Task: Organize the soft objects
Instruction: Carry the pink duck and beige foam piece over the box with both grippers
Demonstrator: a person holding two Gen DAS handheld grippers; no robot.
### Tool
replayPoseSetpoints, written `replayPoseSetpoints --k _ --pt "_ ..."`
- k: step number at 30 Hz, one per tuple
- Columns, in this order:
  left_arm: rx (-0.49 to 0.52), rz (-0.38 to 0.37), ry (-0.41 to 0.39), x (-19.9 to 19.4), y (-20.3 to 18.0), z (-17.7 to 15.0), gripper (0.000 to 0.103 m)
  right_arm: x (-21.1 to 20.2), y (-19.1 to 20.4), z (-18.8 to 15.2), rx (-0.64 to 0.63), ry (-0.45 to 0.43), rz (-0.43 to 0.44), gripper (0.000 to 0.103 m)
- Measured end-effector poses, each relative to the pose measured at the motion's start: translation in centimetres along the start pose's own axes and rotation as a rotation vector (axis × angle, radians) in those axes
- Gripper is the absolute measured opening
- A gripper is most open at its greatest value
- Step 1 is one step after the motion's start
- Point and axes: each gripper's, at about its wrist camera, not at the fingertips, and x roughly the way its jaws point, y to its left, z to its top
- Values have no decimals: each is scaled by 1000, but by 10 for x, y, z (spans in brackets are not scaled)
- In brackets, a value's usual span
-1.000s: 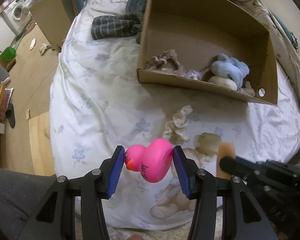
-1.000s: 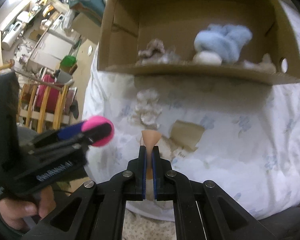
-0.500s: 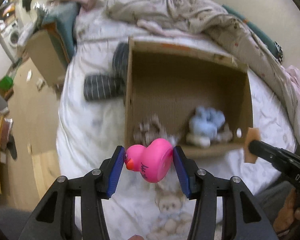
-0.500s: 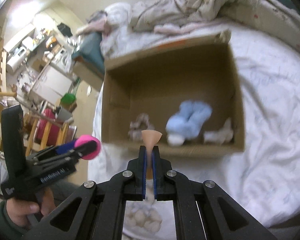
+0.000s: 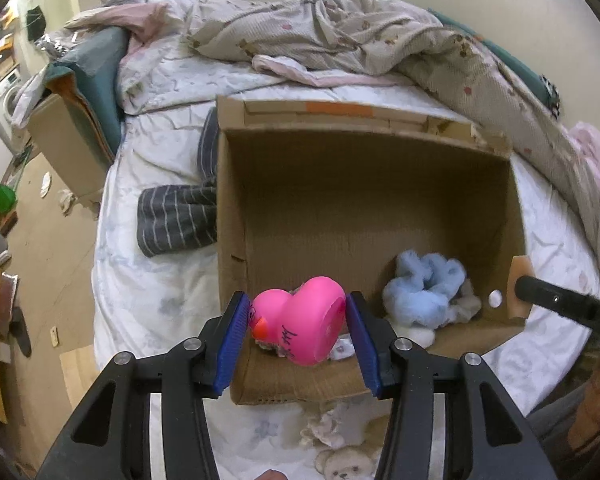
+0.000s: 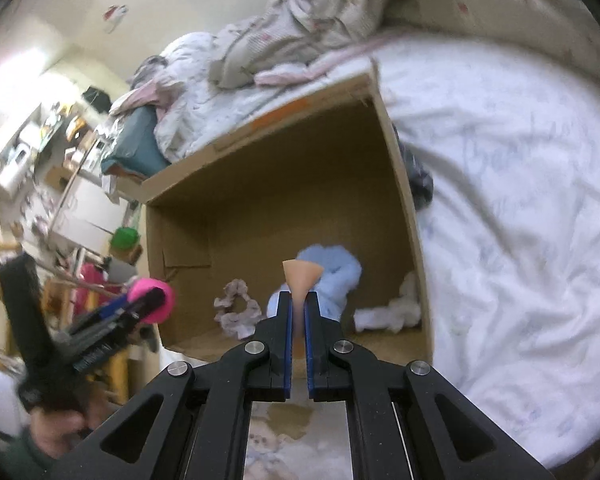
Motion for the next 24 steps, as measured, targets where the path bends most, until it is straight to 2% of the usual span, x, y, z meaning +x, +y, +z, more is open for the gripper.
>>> replayPoseSetpoints --k 7,14,24 --pt "-8 -22 45 18 7 -4 46 18 -9 -2 -23 50 -87 7" --pt "-42 -49 80 23 15 0 46 27 -18 -2 19 74 -86 7" --pt "-25 -19 97 28 7 -3 46 37 -13 -2 -1 98 -97 7"
